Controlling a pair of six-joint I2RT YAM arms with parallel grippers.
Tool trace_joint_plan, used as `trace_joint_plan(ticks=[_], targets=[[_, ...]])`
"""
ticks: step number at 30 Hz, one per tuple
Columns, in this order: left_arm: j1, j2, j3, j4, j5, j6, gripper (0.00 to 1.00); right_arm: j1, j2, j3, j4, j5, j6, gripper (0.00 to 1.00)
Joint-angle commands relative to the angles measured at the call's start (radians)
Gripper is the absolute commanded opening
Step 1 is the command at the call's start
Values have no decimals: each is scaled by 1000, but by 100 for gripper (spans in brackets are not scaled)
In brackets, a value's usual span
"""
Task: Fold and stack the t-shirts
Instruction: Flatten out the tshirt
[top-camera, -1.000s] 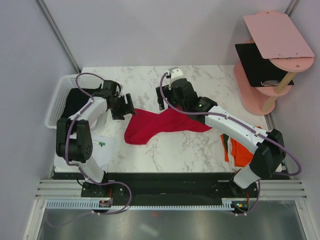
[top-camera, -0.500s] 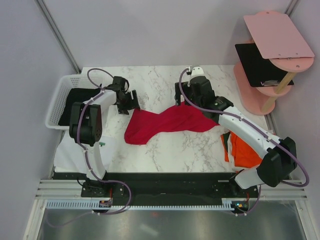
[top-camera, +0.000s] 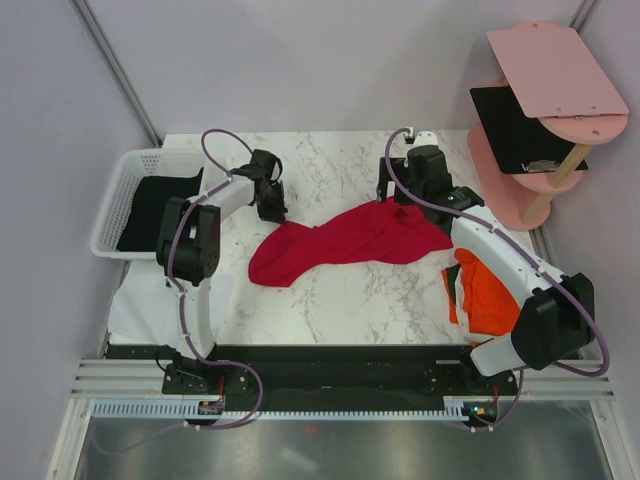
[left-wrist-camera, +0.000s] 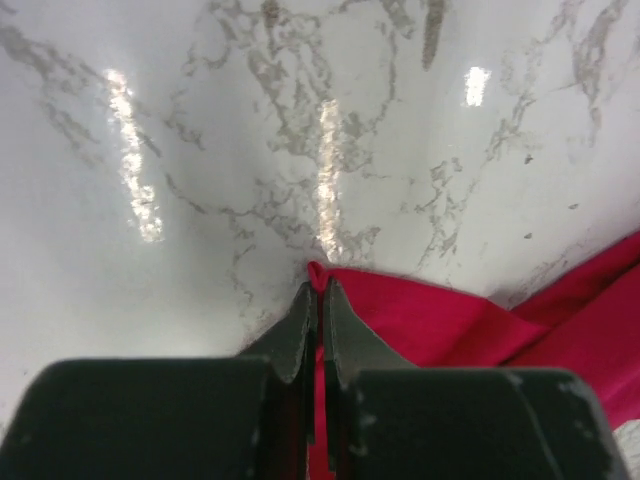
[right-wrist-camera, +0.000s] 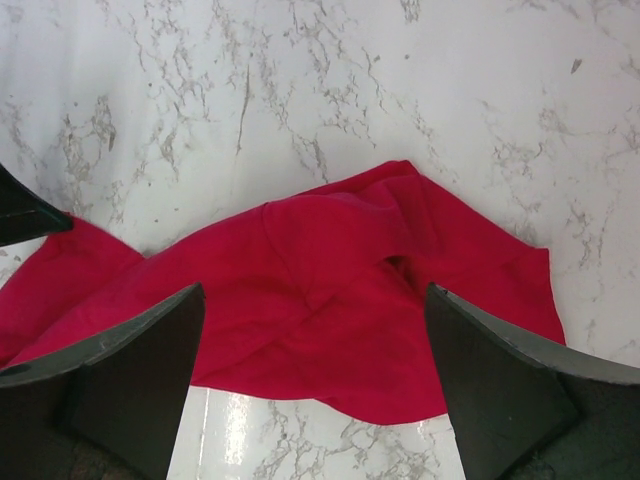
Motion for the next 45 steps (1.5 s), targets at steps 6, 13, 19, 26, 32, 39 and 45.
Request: trace_joint_plan(ticks=[6, 13, 19, 26, 32, 39, 45], targets=[[7, -184, 129, -172, -214, 66, 2, -97, 158, -24, -8, -176, 67, 97], [22, -293, 138, -209, -286, 83, 2, -152, 261, -25, 22, -271, 102, 97], [25, -364, 160, -232, -286, 99, 2, -181, 386, 0, 102, -369, 147, 95], [27, -373, 175, -252, -279, 106, 2, -180, 533, 56, 251, -413, 228, 88], [27, -373, 164, -256, -291, 119, 2, -177, 492, 64, 288, -342, 243, 0], [27, -364, 166, -262, -318, 125, 2, -174, 265, 44, 234, -275, 179, 0], [34, -364, 154, -273, -340, 117, 2, -154, 51, 8, 136, -336, 179, 0]])
